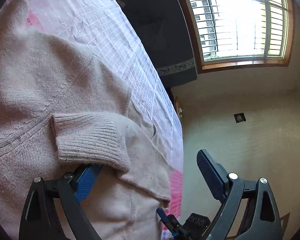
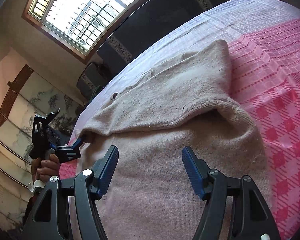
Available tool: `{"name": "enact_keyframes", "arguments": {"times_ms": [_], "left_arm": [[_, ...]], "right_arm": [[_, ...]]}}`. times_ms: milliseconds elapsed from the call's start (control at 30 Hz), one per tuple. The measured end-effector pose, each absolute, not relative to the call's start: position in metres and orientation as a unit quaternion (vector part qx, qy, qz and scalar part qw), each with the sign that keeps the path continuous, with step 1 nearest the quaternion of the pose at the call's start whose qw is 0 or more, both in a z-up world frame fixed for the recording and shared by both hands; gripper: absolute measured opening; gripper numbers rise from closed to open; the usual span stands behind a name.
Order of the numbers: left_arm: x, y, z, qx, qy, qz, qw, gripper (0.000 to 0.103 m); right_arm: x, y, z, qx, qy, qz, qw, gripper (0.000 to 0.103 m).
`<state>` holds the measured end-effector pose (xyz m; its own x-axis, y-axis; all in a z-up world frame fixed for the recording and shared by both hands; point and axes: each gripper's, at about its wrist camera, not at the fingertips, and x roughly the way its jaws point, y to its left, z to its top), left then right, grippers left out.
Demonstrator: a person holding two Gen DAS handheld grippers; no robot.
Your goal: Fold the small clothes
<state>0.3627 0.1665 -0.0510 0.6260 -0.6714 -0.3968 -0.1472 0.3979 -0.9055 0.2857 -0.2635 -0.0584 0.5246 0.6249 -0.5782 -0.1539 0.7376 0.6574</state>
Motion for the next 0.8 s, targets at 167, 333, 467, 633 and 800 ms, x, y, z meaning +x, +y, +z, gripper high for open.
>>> {"name": "enact_keyframes", "arguments": {"times_ms": [167, 333, 467, 633, 800], "left_arm": [[0.376, 0.157, 0.001, -0.393, 0.351, -0.176, 0.831, 0.015], [0.346, 0.150, 0.028, -0.300, 0.264, -0.203, 0.894, 0.015], [0.348, 0.174, -0.031, -0.345, 0.326, -0.145, 0.868, 0.015], [0.320, 0.185, -0.055, -0.360, 0.309, -0.107, 0.874, 0.029], [0.311, 0.183, -0.074, -0.375, 0.303, -0.093, 0.871, 0.071]], "right_arm": [[0.288, -0.276, -0.066, 0.296, 0.415, 0.235, 0.828, 0.063], [0.286, -0.278, -0.066, 0.304, 0.405, 0.242, 0.828, 0.064], [0.288, -0.281, -0.065, 0.318, 0.405, 0.244, 0.822, 0.065], [0.302, -0.288, -0.062, 0.340, 0.418, 0.215, 0.815, 0.067], [0.319, -0.302, -0.064, 0.376, 0.418, 0.156, 0.813, 0.068]]}}
